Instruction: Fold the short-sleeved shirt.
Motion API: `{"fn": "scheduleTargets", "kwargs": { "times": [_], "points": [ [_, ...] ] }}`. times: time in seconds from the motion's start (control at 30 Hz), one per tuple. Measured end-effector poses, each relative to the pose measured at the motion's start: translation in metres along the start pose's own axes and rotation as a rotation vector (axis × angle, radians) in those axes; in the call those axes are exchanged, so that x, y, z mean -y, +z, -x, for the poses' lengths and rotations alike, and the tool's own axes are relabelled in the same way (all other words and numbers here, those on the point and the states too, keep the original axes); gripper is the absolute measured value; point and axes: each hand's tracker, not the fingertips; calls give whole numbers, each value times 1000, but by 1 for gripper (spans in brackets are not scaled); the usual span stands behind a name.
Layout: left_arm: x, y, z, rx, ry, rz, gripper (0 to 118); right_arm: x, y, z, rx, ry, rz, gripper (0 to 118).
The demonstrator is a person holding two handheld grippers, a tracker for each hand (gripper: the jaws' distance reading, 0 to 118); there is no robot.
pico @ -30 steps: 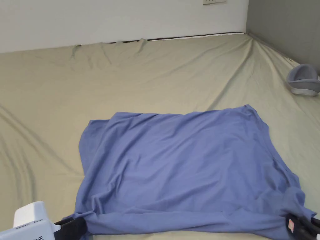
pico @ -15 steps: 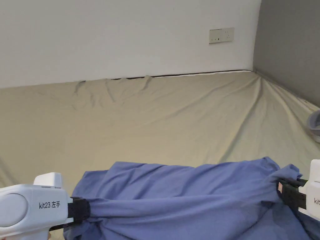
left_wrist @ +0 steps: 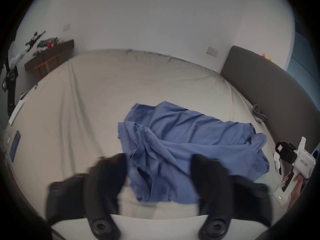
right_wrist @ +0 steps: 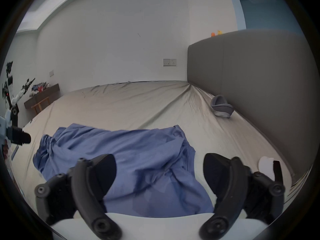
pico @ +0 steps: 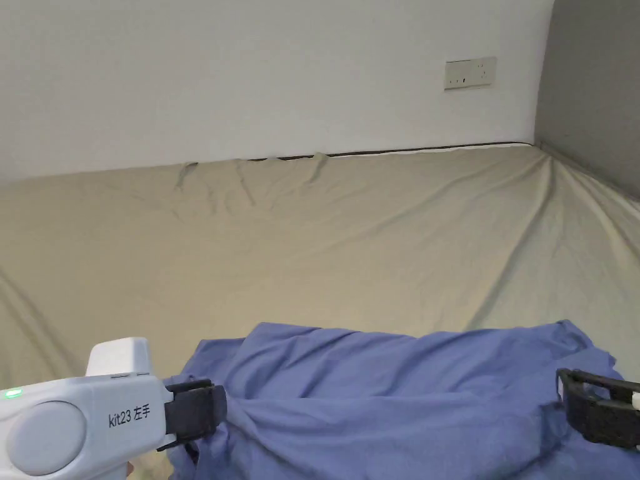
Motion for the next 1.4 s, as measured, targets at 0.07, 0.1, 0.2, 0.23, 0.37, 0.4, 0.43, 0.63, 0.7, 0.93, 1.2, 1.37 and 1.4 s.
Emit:
{"fn": "scheduleTargets", "kwargs": {
  "times": [0.07, 0.1, 0.2, 0.23, 0.37, 0.4, 0.43, 0.63, 0.7, 0.93, 1.2, 1.37, 1.4],
  "points": [
    [17, 17, -5, -64, -18, -4, 4, 10, 19, 10, 4, 47, -8, 36],
    [30, 23, -5, -70, -17, 14, 3, 16, 25, 13, 7, 63, -11, 0],
    [65, 29, -6, -11, -46, 76, 2, 41, 38, 23, -48, 89, 22, 0],
    [76, 27, -6, 12, -24, 101, 2, 53, 41, 25, -122, 22, 108, 0],
    [90, 15, -9, -2, -30, 147, 34, 67, 50, 18, -143, 15, 87, 0],
    [86, 8, -13, -37, -63, 159, 65, 70, 50, 16, -144, 7, 87, 0],
    [82, 1, -15, -66, -90, 167, 108, 72, 50, 13, -147, -1, 95, 0],
    [52, -87, -21, -103, -130, 206, 113, 62, 36, -15, -126, -20, 122, 0],
    [49, -85, -17, -97, -120, 213, 113, 59, 28, -23, -121, -23, 123, 0],
    [35, -88, -1, 74, -54, 233, 13, 57, 11, -49, -44, -39, 153, 23],
    [35, -92, 4, 105, -70, 267, 12, 55, -26, -67, 48, -25, 299, 102],
    [36, -88, 14, 145, -26, 260, 12, 63, -66, -62, -6, -31, 369, 64],
    [37, -85, 14, 145, -25, 260, 12, 67, -73, -65, -22, -58, 396, 54]
  ]
}}
